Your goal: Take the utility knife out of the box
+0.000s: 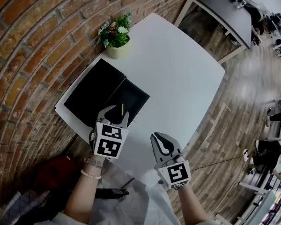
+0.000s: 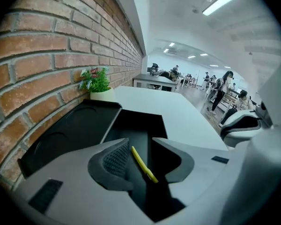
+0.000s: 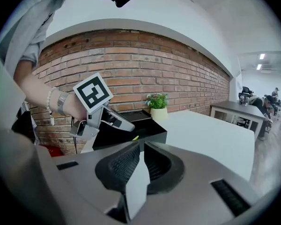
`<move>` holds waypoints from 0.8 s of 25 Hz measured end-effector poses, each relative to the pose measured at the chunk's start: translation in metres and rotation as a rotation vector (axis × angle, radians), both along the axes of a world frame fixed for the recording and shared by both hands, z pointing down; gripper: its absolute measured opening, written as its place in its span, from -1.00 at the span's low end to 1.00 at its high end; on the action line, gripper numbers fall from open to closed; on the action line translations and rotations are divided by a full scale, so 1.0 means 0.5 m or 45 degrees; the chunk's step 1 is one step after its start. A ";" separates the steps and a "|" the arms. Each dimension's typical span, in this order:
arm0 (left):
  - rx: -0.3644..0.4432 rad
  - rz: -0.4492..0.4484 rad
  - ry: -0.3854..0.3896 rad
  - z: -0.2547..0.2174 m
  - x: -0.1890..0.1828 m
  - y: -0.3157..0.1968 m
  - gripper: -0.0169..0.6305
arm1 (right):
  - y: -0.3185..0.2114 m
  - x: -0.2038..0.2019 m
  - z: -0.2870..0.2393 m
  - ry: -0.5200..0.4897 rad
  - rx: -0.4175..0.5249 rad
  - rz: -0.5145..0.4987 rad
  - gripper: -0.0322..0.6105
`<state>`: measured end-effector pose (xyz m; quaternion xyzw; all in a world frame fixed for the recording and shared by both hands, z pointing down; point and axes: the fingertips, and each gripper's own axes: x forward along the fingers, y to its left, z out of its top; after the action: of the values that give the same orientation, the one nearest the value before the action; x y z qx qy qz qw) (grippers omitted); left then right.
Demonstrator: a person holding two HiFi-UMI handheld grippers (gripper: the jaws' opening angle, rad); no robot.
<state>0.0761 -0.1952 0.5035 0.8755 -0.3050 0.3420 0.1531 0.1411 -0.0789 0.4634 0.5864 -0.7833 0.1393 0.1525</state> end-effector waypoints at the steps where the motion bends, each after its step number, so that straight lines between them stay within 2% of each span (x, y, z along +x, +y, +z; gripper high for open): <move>1: -0.016 -0.010 -0.010 0.008 0.002 -0.003 -0.50 | 0.003 0.001 0.000 -0.003 -0.004 0.006 -0.72; 7: -0.109 -0.081 -0.056 0.053 0.010 -0.021 -0.45 | 0.019 0.009 -0.001 -0.019 -0.034 0.040 -0.72; 11: -0.225 -0.091 -0.091 0.081 0.012 -0.016 -0.40 | 0.023 0.012 -0.004 -0.010 -0.013 0.044 -0.72; 16: -0.321 -0.120 -0.144 0.113 0.014 -0.021 -0.35 | 0.028 0.013 -0.013 -0.010 -0.003 0.051 -0.72; 18: -0.338 -0.129 -0.194 0.126 0.010 -0.023 -0.35 | 0.029 0.014 -0.014 -0.016 -0.003 0.057 -0.72; 20: -0.305 -0.136 -0.240 0.128 0.006 -0.029 -0.38 | 0.030 0.015 -0.016 -0.019 -0.001 0.063 -0.72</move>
<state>0.0789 -0.2099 0.5673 0.7976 -0.3211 0.4479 0.2453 0.1487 -0.0641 0.4555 0.6043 -0.7696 0.1479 0.1435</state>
